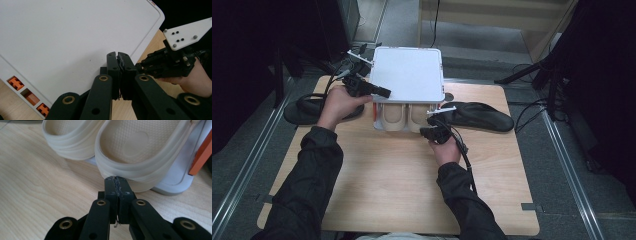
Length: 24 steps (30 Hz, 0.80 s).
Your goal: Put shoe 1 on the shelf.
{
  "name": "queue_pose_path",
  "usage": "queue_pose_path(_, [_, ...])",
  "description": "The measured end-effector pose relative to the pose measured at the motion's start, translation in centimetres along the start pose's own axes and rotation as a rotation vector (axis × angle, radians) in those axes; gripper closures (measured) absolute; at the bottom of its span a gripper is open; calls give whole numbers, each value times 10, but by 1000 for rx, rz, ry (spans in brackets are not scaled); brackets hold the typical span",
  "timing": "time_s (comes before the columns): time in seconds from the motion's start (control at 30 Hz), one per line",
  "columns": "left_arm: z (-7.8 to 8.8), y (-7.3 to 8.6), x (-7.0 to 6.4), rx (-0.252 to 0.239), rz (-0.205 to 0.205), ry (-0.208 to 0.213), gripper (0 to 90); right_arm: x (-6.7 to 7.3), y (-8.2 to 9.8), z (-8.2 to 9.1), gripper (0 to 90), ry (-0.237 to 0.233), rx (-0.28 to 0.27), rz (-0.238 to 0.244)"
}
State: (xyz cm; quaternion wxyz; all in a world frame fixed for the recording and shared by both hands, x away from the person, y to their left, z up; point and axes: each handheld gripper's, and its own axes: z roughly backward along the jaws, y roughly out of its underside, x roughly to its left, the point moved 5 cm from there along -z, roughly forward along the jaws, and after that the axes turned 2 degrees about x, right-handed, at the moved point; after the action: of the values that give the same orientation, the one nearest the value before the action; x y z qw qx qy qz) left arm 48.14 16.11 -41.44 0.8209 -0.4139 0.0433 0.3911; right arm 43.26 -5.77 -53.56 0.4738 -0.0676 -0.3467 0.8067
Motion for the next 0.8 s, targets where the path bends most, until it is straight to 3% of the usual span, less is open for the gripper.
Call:
queue_pose_path(0.47, [0, 0, 0, -5, -3, 3, 881, 6, -9, -10, 885, 18, -5, -4])
queue_pose_path(0.57, [0, 0, 0, -7, -1, 18, 856, 8, -7, -6, 882, 4, -9, -8])
queue_pose_path(0.8, [3, -1, -2, -11, -20, -26, 765, 17, 1, 14, 843, -36, -29, 31])
